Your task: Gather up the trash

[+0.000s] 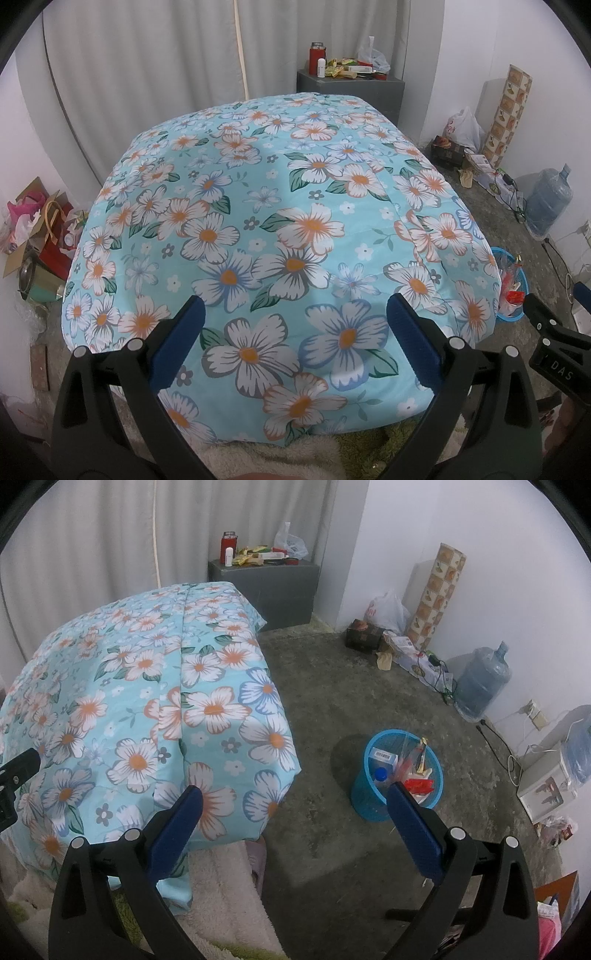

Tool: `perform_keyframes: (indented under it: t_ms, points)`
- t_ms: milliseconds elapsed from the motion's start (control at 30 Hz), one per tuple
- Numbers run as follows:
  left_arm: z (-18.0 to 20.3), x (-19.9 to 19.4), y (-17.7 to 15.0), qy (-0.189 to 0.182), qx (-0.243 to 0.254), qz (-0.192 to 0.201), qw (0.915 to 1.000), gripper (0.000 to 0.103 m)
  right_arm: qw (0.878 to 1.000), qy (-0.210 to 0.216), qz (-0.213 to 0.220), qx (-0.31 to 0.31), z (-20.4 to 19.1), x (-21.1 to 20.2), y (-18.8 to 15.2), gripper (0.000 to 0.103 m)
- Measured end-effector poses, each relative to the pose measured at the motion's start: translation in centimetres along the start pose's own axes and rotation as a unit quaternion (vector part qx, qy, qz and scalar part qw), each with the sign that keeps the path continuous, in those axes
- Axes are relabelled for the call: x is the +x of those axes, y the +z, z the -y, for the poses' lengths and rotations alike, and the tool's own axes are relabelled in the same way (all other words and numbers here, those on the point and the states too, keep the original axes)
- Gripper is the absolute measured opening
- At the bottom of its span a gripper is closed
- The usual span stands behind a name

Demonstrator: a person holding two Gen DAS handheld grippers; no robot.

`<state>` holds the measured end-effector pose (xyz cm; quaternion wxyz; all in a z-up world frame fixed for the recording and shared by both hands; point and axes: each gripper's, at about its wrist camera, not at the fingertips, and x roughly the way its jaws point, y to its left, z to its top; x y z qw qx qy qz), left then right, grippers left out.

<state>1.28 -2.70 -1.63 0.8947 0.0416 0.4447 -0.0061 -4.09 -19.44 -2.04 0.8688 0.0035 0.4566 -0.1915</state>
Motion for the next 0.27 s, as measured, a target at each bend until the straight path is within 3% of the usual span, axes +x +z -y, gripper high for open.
perform_keyframes:
  t_ms: [267]
  points:
    - [-0.24,0.10,0.02,-0.002,-0.010,-0.006,0.9999,0.094,1.000,0.001,-0.001,0.001,0.09,0.05,0.00,0.097]
